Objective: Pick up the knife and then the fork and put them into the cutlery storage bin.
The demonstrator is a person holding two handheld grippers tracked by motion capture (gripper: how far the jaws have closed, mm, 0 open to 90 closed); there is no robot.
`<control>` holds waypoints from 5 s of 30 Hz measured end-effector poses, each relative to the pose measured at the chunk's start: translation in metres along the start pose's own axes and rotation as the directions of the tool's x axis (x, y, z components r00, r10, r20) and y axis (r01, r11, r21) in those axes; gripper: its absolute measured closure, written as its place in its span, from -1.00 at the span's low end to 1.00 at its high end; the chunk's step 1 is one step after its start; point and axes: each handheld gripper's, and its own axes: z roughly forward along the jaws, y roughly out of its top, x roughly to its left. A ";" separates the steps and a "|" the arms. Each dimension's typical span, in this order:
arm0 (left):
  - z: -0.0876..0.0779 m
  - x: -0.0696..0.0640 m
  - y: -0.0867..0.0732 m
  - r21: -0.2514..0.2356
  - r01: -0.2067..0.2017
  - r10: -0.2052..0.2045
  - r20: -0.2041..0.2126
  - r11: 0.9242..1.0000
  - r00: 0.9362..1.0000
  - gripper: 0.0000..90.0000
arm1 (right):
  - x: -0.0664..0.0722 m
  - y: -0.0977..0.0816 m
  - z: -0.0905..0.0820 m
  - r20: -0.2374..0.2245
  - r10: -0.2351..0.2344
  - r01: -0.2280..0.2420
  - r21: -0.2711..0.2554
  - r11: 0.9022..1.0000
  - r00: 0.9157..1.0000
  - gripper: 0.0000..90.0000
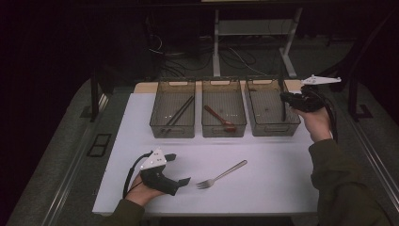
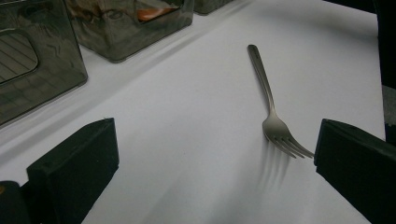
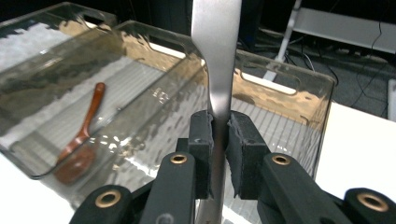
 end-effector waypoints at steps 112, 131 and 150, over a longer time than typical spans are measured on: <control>0.000 0.000 0.000 0.017 0.002 -0.002 -0.004 1.000 1.000 -1.00 | 0.147 -0.090 0.019 -0.444 -0.158 0.276 0.215 0.937 0.882 0.97; 0.000 -0.001 -0.001 0.016 0.001 -0.001 -0.003 1.000 1.000 -1.00 | 0.155 -0.098 0.034 -0.446 -0.177 0.324 0.280 0.904 0.877 0.97; -0.001 -0.001 0.000 0.013 0.002 -0.002 -0.005 1.000 1.000 -1.00 | 0.162 -0.104 0.012 -0.509 -0.188 0.398 0.342 0.851 0.840 0.97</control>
